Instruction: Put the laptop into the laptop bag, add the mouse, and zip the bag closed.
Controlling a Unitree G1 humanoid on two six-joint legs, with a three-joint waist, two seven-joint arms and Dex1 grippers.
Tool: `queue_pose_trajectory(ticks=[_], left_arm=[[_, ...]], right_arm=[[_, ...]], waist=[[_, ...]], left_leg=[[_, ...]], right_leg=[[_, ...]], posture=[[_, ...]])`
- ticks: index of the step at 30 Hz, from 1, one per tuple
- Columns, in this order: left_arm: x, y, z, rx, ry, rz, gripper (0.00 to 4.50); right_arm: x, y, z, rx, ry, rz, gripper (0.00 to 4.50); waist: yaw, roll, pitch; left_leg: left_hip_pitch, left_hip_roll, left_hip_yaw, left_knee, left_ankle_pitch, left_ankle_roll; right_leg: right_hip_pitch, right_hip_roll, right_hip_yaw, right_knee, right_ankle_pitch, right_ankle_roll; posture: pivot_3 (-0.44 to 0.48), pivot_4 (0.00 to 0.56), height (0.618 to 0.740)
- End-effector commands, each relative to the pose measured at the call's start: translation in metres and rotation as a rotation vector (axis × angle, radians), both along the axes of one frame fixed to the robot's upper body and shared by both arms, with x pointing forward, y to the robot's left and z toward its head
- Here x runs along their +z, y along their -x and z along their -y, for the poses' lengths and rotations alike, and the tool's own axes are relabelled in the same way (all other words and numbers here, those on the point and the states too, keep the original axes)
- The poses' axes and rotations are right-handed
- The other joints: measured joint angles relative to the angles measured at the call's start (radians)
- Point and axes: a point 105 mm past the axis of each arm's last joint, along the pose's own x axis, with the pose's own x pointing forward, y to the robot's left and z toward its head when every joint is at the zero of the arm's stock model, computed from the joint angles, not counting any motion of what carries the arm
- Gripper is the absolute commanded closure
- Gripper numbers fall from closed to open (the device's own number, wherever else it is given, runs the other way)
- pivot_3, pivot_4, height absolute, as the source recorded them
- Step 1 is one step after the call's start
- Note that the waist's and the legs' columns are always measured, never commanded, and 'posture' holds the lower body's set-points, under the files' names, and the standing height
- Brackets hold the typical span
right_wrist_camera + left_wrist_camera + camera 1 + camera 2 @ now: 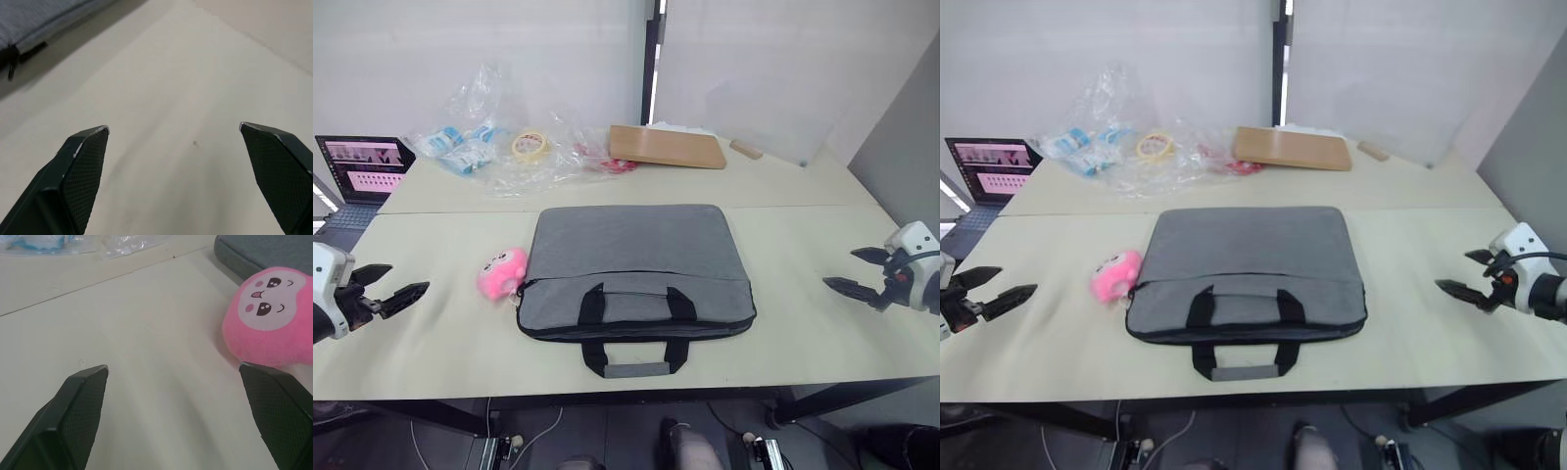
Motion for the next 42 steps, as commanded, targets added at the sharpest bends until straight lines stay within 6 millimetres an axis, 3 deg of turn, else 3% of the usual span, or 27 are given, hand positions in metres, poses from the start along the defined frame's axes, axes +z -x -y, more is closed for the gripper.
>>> queue_pose_trajectory(ticks=[1, 6, 9, 14, 17, 20, 23, 30, 33, 42], left_arm=[[0.017, -0.005, -0.006, -0.028, -0.005, 0.014, 0.02], [0.012, -0.013, -0.005, -0.027, 0.007, -0.001, 0.02], [0.010, -0.016, -0.007, 0.006, 0.049, 0.004, 0.02], [0.005, -0.019, -0.008, 0.038, 0.085, -0.004, 0.02], [0.006, -0.017, -0.006, 0.027, 0.089, -0.005, 0.02], [0.008, -0.017, -0.005, 0.025, 0.093, 0.000, 0.02], [0.008, -0.016, -0.005, 0.025, 0.093, -0.001, 0.02], [0.008, -0.015, -0.005, 0.028, 0.091, 0.003, 0.02], [0.008, -0.016, -0.003, 0.019, 0.091, 0.003, 0.00], [0.012, -0.026, 0.008, -0.030, 0.079, -0.008, 0.00]], right_arm=[[0.009, 0.003, 0.004, 0.034, 0.007, -0.034, 0.00], [0.033, -0.008, -0.039, 0.239, -0.117, 0.021, 0.00], [0.057, -0.014, -0.084, 0.381, -0.262, 0.081, 0.00], [0.091, 0.013, -0.180, 0.702, -0.403, 0.106, 0.00], [0.100, 0.034, -0.215, 0.819, -0.425, 0.097, 0.00], [0.108, 0.048, -0.235, 0.888, -0.458, 0.086, 0.00], [0.107, 0.052, -0.240, 0.898, -0.442, 0.085, 0.00], [0.087, 0.036, -0.261, 0.896, -0.349, 0.142, 0.00], [0.072, 0.028, -0.281, 0.928, -0.317, 0.166, 0.78], [0.036, -0.019, -0.324, 0.914, -0.293, 0.129, 3.93]], waist=[[-0.003, 0.000, 0.000], [-0.017, 0.000, 0.000], [-0.021, 0.000, 0.000], [-0.008, 0.000, 0.000], [0.005, 0.000, 0.000], [0.018, -0.001, 0.000], [0.027, -0.001, 0.000], [0.018, -0.002, -0.001], [0.007, -0.002, -0.001], [-0.009, -0.003, -0.001]], left_leg=[[0.000, 0.001, 0.000, 0.000, 0.000, 0.000], [0.000, 0.007, 0.001, 0.001, 0.000, 0.000], [0.000, 0.009, -0.001, 0.001, -0.001, -0.001], [-0.007, 0.008, -0.008, 0.010, -0.001, -0.002], [-0.015, 0.004, -0.008, 0.015, -0.001, -0.002], [-0.018, 0.000, -0.007, 0.018, -0.001, -0.003], [-0.019, -0.002, -0.006, 0.019, -0.001, -0.002], [-0.017, -0.001, -0.001, 0.019, -0.001, -0.002], [-0.016, -0.002, 0.000, 0.019, -0.001, -0.002], [-0.015, -0.002, 0.000, 0.019, -0.001, -0.002]], right_leg=[[0.000, 0.001, -0.001, 0.000, 0.000, 0.000], [0.000, 0.002, 0.000, 0.000, 0.000, -0.001], [-0.001, 0.003, 0.000, 0.000, 0.000, -0.001], [-0.015, 0.002, -0.001, 0.008, 0.001, -0.003], [-0.024, 0.002, -0.002, 0.012, 0.001, -0.003], [-0.027, -0.001, -0.004, 0.014, 0.001, -0.003], [-0.026, -0.003, -0.004, 0.015, 0.001, -0.003], [-0.026, -0.002, -0.002, 0.017, 0.001, -0.003], [-0.026, -0.002, -0.001, 0.018, 0.001, -0.003], [-0.027, -0.002, -0.001, 0.019, 0.001, -0.004]], posture=[[0.000, 0.150, 0.740], [0.000, 0.150, 0.740], [0.000, 0.150, 0.740], [0.000, 0.150, 0.740], [0.000, 0.150, 0.740], [0.000, 0.150, 0.740], [0.000, 0.150, 0.740], [0.000, 0.150, 0.740], [0.000, 0.150, 0.740], [0.000, 0.150, 0.740]])
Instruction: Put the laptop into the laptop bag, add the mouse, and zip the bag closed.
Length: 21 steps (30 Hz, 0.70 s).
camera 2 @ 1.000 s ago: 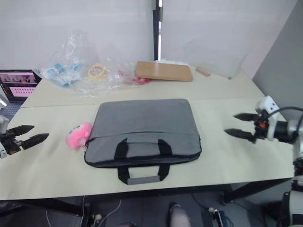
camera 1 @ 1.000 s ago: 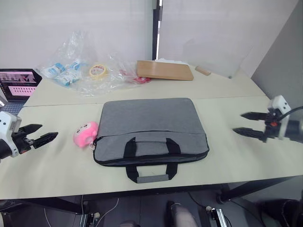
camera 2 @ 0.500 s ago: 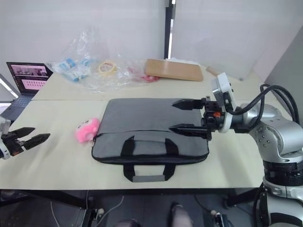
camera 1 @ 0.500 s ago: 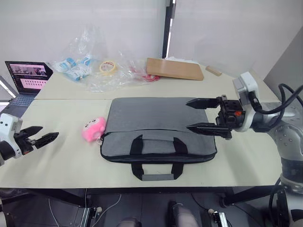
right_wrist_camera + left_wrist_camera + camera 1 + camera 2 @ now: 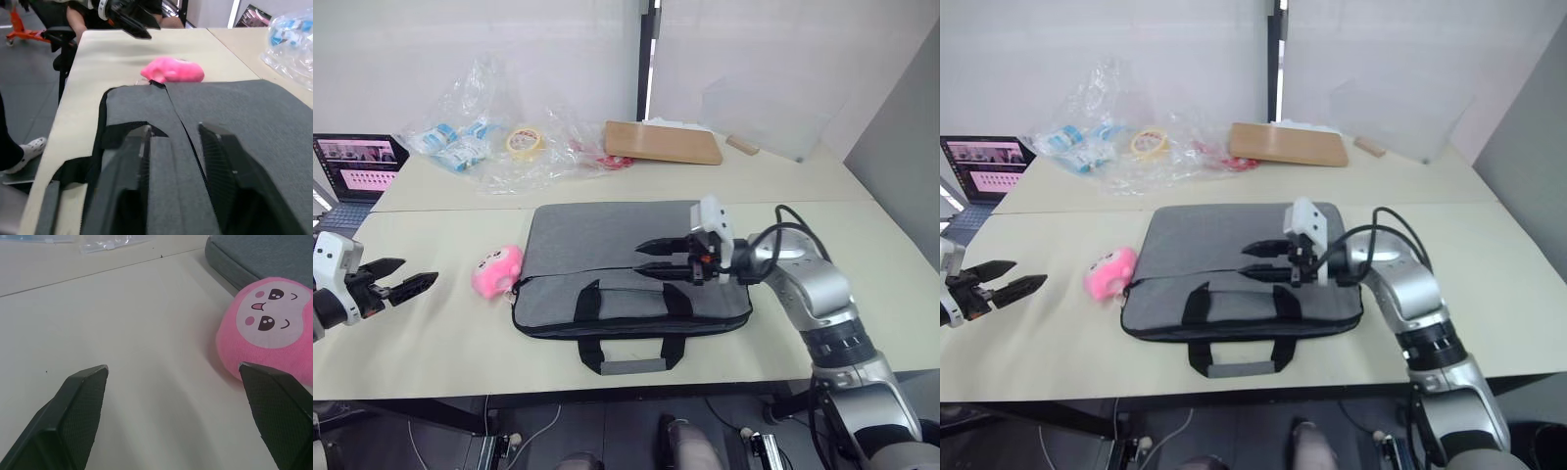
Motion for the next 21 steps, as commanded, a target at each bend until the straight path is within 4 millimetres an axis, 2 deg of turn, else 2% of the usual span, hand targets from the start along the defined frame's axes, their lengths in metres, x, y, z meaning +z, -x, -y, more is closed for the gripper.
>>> queue_pose_trajectory(ticks=[1, 2, 6, 9, 12, 18, 21], left_arm=[[0.014, -0.009, 0.008, -0.043, -0.014, 0.028, 0.00], [0.015, -0.012, 0.011, -0.054, -0.015, 0.025, 0.00], [0.022, -0.031, 0.032, -0.134, 0.001, 0.018, 0.00], [0.020, -0.043, 0.048, -0.196, -0.003, -0.004, 0.00], [0.011, -0.053, 0.061, -0.239, -0.007, -0.055, 0.00], [-0.016, -0.053, 0.061, -0.261, -0.097, -0.172, 0.00], [-0.019, -0.050, 0.060, -0.286, -0.089, -0.198, 0.00]], right_arm=[[0.000, -0.017, -0.016, -0.015, -0.001, 0.015, 4.34], [-0.003, -0.022, -0.020, -0.025, -0.006, -0.006, 4.47], [-0.026, -0.030, -0.031, 0.001, 0.058, -0.014, 4.47], [-0.045, -0.031, -0.029, 0.009, 0.124, -0.031, 4.47], [-0.054, -0.033, -0.025, 0.002, 0.158, -0.040, 4.47], [-0.059, -0.034, -0.023, -0.002, 0.166, -0.045, 4.47], [-0.059, -0.034, -0.022, -0.006, 0.167, -0.040, 4.47]], waist=[[-0.003, 0.000, 0.000], [-0.005, -0.001, 0.000], [-0.012, -0.001, -0.001], [-0.023, -0.001, -0.001], [-0.038, -0.001, -0.001], [-0.044, -0.002, -0.001], [-0.043, -0.002, -0.001]], left_leg=[[0.000, 0.000, 0.000, 0.000, 0.000, 0.000], [0.000, 0.000, 0.000, 0.000, 0.000, 0.000], [0.000, -0.001, -0.002, 0.001, 0.000, -0.001], [0.000, -0.003, -0.001, 0.002, 0.000, 0.000], [0.000, -0.004, -0.002, 0.005, 0.000, 0.000], [0.003, -0.004, -0.013, 0.008, 0.000, 0.000], [0.004, -0.003, -0.013, 0.007, 0.000, 0.000]], right_leg=[[0.000, 0.000, 0.000, 0.000, 0.000, 0.000], [0.000, 0.000, -0.001, 0.000, 0.000, 0.000], [0.001, 0.000, -0.002, 0.001, 0.000, -0.001], [0.001, -0.002, -0.004, 0.001, 0.000, -0.001], [0.003, -0.005, -0.005, 0.002, 0.000, -0.001], [0.008, -0.008, -0.006, 0.003, 0.001, 0.000], [0.008, -0.007, -0.006, 0.003, 0.001, 0.000]], posture=[[0.000, 0.150, 0.740], [0.000, 0.150, 0.740], [0.000, 0.150, 0.740], [0.000, 0.150, 0.740], [0.000, 0.150, 0.740], [0.000, 0.150, 0.740], [0.000, 0.150, 0.740]])
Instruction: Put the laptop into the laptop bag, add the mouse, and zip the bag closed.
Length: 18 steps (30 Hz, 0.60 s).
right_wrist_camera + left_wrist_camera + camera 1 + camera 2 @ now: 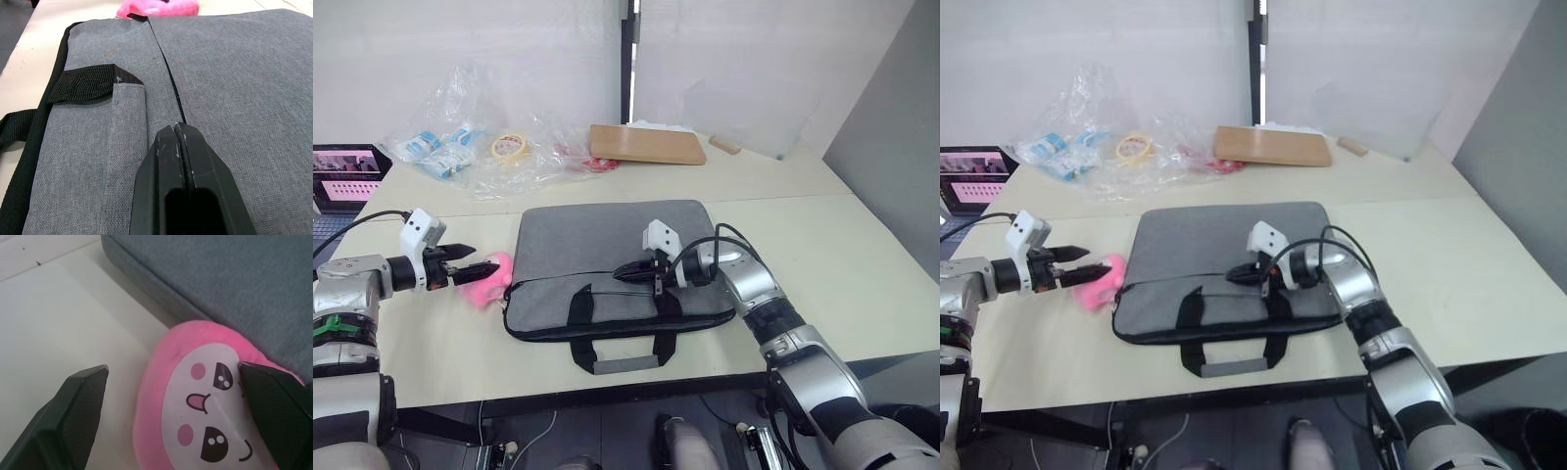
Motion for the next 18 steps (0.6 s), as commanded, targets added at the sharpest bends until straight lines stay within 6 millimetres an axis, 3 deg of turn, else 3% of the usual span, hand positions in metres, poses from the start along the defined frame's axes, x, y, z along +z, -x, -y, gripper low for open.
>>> queue_pose_trajectory(ticks=[1, 6, 14, 18], left_arm=[[0.006, 0.003, -0.004, -0.020, -0.005, -0.006, 0.27], [0.012, 0.013, 0.001, -0.086, 0.034, -0.040, 1.78], [0.018, 0.024, -0.013, -0.011, 0.078, -0.022, 4.47], [0.025, 0.038, -0.017, 0.010, 0.095, -0.005, 4.47]], right_arm=[[-0.002, -0.001, 0.003, -0.019, 0.008, 0.004, 4.49], [-0.004, -0.001, 0.005, -0.030, 0.005, 0.001, 4.50], [-0.008, -0.005, 0.003, -0.046, 0.028, 0.027, 4.50], [-0.013, -0.006, 0.000, -0.060, 0.039, 0.030, 4.50]], waist=[[0.000, 0.000, 0.000], [-0.001, 0.000, 0.000], [-0.002, 0.000, 0.000], [-0.005, 0.000, 0.000]], left_leg=[[0.000, 0.000, 0.000, 0.000, 0.000, 0.000], [0.000, -0.001, 0.000, 0.000, 0.000, 0.000], [0.000, 0.000, 0.000, -0.001, 0.000, 0.000], [0.001, 0.000, 0.001, -0.001, 0.000, 0.000]], right_leg=[[0.000, 0.000, 0.000, 0.000, 0.000, 0.000], [0.000, 0.000, 0.000, 0.000, 0.000, 0.000], [-0.001, 0.000, 0.000, 0.000, 0.000, 0.000], [-0.001, 0.000, 0.001, 0.000, 0.000, 0.000]], posture=[[0.000, 0.150, 0.740], [0.000, 0.150, 0.740], [0.000, 0.150, 0.740], [0.000, 0.150, 0.740]])
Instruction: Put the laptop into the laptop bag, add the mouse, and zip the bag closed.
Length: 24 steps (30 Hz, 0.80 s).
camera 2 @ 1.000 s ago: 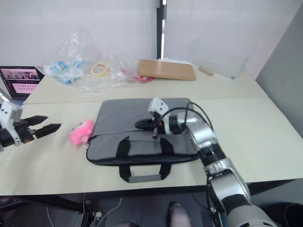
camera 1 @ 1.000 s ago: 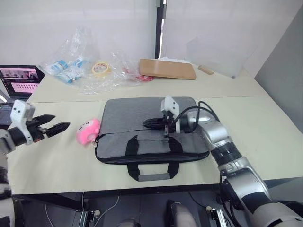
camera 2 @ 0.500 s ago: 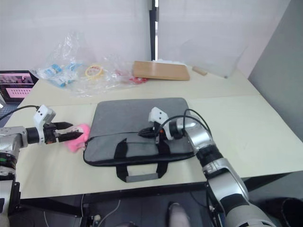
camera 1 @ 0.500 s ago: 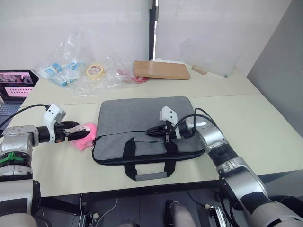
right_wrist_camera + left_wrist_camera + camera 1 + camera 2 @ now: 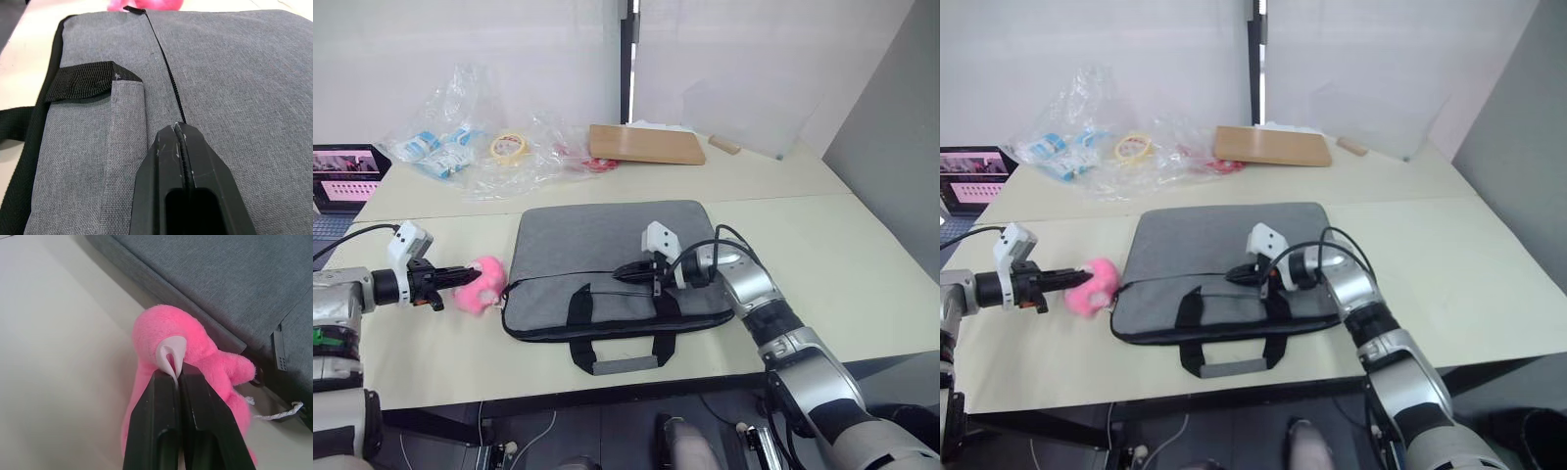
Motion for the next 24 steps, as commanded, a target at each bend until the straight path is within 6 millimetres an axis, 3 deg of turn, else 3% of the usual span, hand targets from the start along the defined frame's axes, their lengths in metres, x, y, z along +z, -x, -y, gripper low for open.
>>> queue_pose_trajectory(ticks=[1, 9, 19, 24], left_arm=[[0.022, 0.012, -0.006, 0.024, 0.015, 0.052, 4.47], [0.012, 0.073, 0.008, -0.046, 0.025, -0.113, 4.47], [-0.011, 0.114, 0.045, -0.120, 0.080, -0.248, 4.47], [-0.019, 0.123, 0.055, -0.136, 0.111, -0.276, 4.47]], right_arm=[[-0.011, -0.006, 0.003, -0.053, 0.040, 0.003, 4.50], [-0.017, -0.008, -0.002, -0.063, 0.054, 0.012, 4.50], [-0.020, -0.013, -0.006, -0.090, 0.057, 0.018, 4.50], [-0.019, -0.015, -0.005, -0.096, 0.057, 0.023, 4.50]], waist=[[-0.001, 0.000, 0.000], [-0.001, 0.000, 0.000], [-0.003, 0.000, 0.000], [0.001, 0.000, 0.000]], left_leg=[[0.000, 0.000, 0.000, 0.000, 0.000, 0.000], [0.002, 0.001, 0.001, -0.004, 0.000, -0.001], [0.008, 0.004, 0.003, -0.009, 0.001, -0.005], [0.011, 0.007, 0.003, -0.009, 0.001, -0.006]], right_leg=[[0.000, 0.000, 0.000, 0.000, 0.000, 0.000], [-0.001, 0.001, 0.001, 0.000, -0.001, -0.001], [0.001, 0.004, 0.003, 0.003, -0.003, -0.005], [0.004, 0.006, 0.004, 0.004, -0.005, -0.007]], posture=[[0.000, 0.150, 0.740], [0.000, 0.150, 0.740], [0.000, 0.150, 0.740], [0.000, 0.150, 0.740]])
